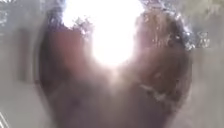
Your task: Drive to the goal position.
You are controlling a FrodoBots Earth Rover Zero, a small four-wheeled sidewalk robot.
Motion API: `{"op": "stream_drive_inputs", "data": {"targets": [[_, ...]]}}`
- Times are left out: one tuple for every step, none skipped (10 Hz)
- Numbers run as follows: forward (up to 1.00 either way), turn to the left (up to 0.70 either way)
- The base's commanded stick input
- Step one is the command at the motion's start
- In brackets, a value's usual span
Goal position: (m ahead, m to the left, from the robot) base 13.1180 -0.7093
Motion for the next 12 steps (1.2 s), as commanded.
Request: {"op": "stream_drive_inputs", "data": {"targets": [[1.0, 0.0], [1.0, 0.0], [1.0, 0.0], [1.0, 0.0], [1.0, 0.0], [1.0, 0.0], [1.0, 0.0], [1.0, 0.0], [1.0, 0.0], [1.0, 0.0], [1.0, 0.0], [1.0, 0.0]]}}
